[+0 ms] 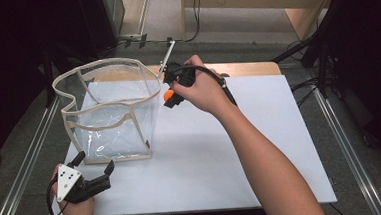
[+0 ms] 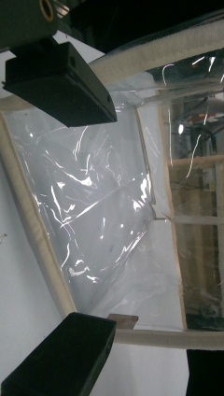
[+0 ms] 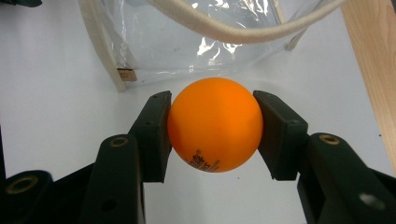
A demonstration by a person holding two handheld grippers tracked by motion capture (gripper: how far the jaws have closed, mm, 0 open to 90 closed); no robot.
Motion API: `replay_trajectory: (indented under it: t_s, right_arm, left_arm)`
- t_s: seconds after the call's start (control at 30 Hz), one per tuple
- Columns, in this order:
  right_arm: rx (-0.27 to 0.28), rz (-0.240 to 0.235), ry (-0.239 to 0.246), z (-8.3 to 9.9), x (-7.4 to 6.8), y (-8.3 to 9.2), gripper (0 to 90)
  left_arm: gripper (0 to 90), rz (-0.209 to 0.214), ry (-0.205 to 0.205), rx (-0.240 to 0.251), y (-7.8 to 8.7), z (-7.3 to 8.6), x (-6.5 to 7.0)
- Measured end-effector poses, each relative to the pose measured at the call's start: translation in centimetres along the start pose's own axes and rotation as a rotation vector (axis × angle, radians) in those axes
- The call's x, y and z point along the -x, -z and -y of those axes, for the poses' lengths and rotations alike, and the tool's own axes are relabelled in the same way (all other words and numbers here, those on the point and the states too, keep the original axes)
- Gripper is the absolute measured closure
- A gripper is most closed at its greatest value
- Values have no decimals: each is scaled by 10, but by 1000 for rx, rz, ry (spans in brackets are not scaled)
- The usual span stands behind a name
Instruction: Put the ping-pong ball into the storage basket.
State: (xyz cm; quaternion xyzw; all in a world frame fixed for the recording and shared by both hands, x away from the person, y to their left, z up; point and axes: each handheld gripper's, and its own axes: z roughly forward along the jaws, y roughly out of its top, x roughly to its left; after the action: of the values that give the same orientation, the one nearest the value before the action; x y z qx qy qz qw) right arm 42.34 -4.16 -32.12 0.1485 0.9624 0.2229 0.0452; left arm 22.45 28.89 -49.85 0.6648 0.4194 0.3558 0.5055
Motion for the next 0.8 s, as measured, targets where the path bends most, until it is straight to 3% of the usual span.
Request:
replay_trajectory:
  t_s: [0.8]
  right_arm:
    - [12, 11, 25, -16, 2, 24, 478]
  left_arm:
    - [37, 8, 2, -1, 0, 0, -1]
